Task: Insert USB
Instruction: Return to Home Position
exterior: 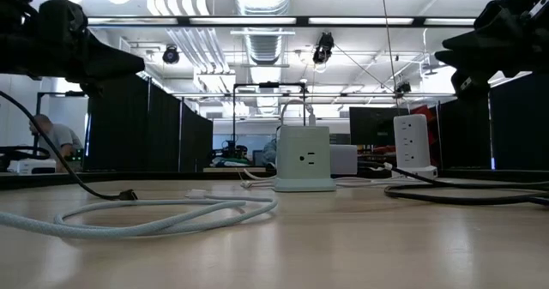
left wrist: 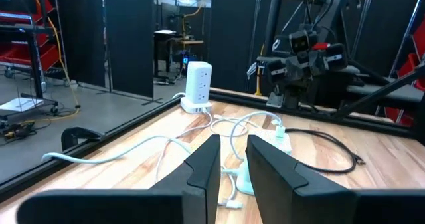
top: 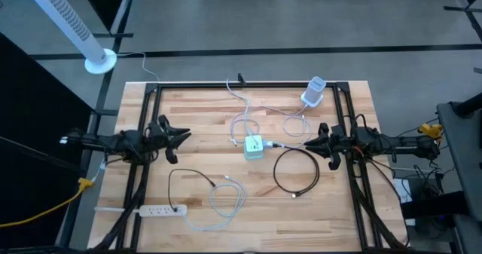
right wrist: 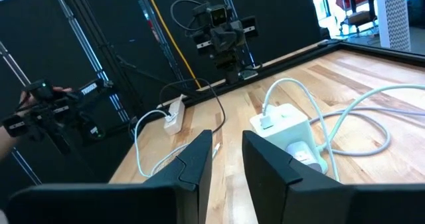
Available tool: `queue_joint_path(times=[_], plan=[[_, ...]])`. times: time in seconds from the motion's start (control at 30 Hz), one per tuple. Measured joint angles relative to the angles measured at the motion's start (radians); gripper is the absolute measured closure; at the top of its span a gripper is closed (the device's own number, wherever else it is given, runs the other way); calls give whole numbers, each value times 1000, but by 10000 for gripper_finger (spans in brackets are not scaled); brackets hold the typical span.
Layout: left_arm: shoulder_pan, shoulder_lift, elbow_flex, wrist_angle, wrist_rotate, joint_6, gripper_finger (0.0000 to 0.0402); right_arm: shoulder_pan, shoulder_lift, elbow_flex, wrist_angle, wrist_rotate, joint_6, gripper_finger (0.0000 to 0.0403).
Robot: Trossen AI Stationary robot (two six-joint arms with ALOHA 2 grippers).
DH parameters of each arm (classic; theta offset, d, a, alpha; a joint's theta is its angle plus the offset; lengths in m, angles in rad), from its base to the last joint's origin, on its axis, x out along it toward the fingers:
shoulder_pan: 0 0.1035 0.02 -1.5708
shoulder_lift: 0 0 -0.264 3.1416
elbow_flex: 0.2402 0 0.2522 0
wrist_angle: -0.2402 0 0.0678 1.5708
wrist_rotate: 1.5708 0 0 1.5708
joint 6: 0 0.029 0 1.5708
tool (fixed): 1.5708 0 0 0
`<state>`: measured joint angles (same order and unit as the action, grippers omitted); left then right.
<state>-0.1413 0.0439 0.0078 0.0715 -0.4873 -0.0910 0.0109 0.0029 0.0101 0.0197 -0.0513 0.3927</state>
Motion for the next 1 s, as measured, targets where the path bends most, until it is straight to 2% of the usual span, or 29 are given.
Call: queue_joint_path(times=[0.17, 0.23, 0.43, 0.5, 0.7, 1.0], plan=[[0, 34, 0, 0, 0, 0, 338, 0, 4, 0, -3, 2, -31, 350], [0, 47, 0, 0, 0, 0, 338, 0, 19, 0, -6, 17, -116, 354], [0, 56, 0, 12, 0, 0, 338, -1, 82, 0, 9, 156, -422, 359], [-1, 45, 0, 45, 0, 0, 338, -1, 94, 0, 9, 158, -483, 358], [-2, -5, 0, 204, 1, 0, 338, 0, 111, 0, 8, 156, -498, 346], [-2, -14, 0, 150, 1, 0, 338, 0, 110, 0, 8, 156, -498, 329]])
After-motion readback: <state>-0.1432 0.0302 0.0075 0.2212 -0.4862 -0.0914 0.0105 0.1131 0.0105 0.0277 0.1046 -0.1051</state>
